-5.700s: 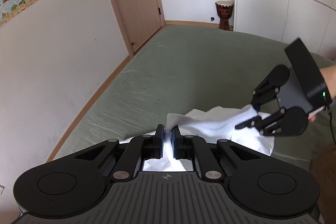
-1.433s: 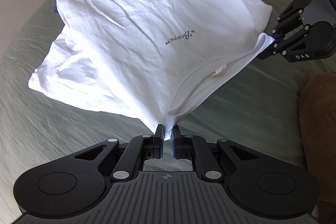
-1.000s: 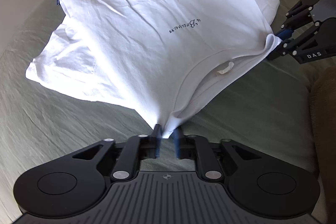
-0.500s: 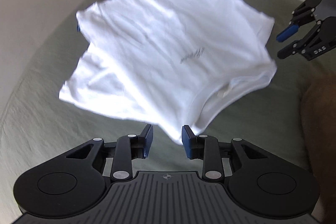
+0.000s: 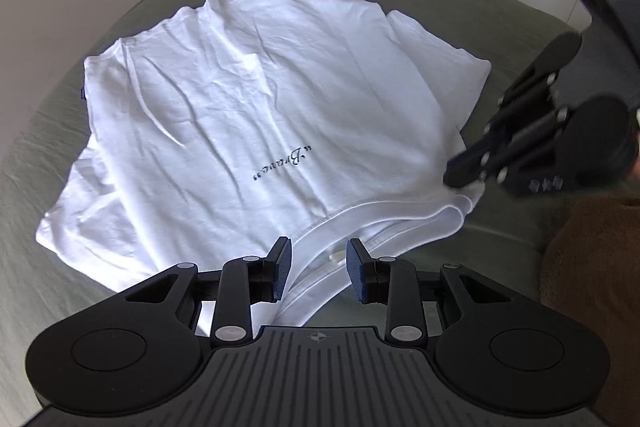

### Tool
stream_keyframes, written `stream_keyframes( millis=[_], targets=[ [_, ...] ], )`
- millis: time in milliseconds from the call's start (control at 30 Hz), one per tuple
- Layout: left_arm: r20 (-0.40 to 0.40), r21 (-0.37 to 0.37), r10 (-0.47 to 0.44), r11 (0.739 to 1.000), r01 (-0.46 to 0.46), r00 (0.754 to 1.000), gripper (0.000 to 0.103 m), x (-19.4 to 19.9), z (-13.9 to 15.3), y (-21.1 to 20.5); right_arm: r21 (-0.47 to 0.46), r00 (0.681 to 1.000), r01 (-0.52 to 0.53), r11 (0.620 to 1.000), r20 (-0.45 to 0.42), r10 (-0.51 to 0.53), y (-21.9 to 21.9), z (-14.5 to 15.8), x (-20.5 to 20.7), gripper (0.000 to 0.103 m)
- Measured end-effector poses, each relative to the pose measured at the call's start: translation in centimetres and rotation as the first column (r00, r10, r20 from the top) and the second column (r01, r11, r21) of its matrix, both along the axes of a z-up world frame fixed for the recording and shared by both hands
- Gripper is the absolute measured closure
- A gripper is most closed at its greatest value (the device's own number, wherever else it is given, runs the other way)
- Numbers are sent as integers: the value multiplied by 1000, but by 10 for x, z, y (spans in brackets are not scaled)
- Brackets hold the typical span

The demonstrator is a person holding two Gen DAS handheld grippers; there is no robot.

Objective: Fold clothes
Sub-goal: 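Withdraw both grippers from the white T-shirt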

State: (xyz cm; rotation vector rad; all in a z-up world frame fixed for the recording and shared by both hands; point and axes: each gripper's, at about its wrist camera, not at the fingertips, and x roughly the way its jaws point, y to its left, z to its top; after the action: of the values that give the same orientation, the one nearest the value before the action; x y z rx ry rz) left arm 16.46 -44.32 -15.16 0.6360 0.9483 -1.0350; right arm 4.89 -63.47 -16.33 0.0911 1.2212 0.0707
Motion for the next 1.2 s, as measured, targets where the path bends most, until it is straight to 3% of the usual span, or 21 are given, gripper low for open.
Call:
stream_keyframes(
  millis=[133,300,367,467,533,633,867,1033,1200],
  targets=[
    [-35,4,8,1000,-8,999,74,2,-11,-3,-2,1000,-2,1000,-28,2,-2,-18,-1,98],
    [-51,-20,17,1000,-18,999,73,0,-9,-16,37,999,45,998,24,-46,-16,-7,-7,95],
    [-39,-51,20,998,-22,999,72,-4,1,-24,48,992,104,993,70,-107,-33,5,-14,83],
    [-16,-101,30,994,-31,999,59,-9,14,-36,49,976,190,981,101,-194,-58,14,-24,73],
    [-12,-133,38,990,-40,999,58,-12,22,-43,41,964,237,971,114,-240,-76,18,-31,68],
    [-27,-169,38,985,-42,999,57,-16,29,-54,50,925,348,936,145,-352,-114,26,-50,51],
    [-41,-190,7,982,-15,999,56,-28,28,-81,132,836,519,844,125,-534,-174,15,-76,50],
    [-43,-193,-4,981,-4,999,56,-37,28,-96,118,792,590,799,107,-601,-191,-3,-84,50],
    [-34,-194,-13,981,6,999,56,-43,32,-107,112,788,593,798,122,-603,-190,-8,-82,50]
  ],
)
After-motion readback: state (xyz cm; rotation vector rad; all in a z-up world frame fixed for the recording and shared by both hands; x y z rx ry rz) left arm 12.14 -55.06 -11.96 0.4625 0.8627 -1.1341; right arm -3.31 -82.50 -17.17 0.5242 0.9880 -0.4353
